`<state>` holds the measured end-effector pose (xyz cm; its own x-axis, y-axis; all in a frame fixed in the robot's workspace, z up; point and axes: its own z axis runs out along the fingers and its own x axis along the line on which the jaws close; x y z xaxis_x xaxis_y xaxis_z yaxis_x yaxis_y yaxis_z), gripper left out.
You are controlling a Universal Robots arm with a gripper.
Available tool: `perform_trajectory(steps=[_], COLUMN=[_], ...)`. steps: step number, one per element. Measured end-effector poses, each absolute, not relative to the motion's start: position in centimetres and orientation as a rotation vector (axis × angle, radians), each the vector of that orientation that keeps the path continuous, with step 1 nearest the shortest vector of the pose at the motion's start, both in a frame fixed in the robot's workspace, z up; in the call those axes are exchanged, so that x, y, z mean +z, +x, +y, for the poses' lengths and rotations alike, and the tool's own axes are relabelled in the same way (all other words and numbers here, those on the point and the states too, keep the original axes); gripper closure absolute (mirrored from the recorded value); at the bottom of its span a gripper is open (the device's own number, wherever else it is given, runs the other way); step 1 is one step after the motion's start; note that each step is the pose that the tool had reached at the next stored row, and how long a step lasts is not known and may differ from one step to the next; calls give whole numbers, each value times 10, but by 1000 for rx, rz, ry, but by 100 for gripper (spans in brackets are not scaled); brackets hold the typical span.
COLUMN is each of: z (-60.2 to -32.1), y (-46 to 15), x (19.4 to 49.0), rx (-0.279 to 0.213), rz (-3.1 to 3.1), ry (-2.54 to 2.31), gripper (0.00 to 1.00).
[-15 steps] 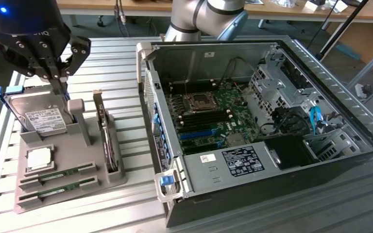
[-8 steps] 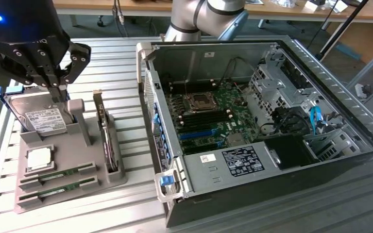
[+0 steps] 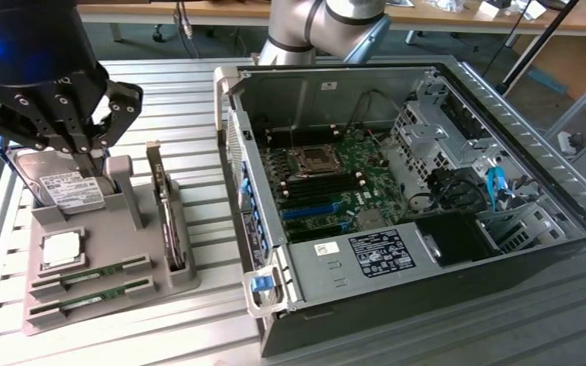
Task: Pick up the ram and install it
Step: 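Reach for the ram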
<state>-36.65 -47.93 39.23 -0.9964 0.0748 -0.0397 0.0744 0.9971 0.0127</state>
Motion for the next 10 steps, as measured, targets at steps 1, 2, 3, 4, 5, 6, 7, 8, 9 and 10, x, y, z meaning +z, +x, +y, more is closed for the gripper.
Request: perform_trajectory(steps=[1,2,3,4,5,6,7,8,9,10], z=[-481,-483,-485,-487,-490,-492,-494,-496,-499,-501], y=[-367,-367,-367,-367,-367,-367,-367,-367,-367,-367], x=[392,392,392,392,392,392,391,391,391,391], rx=[15,13,11,10,8,7,5,4,3,1], rz=[3099,3099,3099,3099,3099,3099,3099,3099,3099,3099], ry=[116,116,116,116,116,116,115,115,116,116], gripper=[89,89,89,89,89,89,89,89,89,89])
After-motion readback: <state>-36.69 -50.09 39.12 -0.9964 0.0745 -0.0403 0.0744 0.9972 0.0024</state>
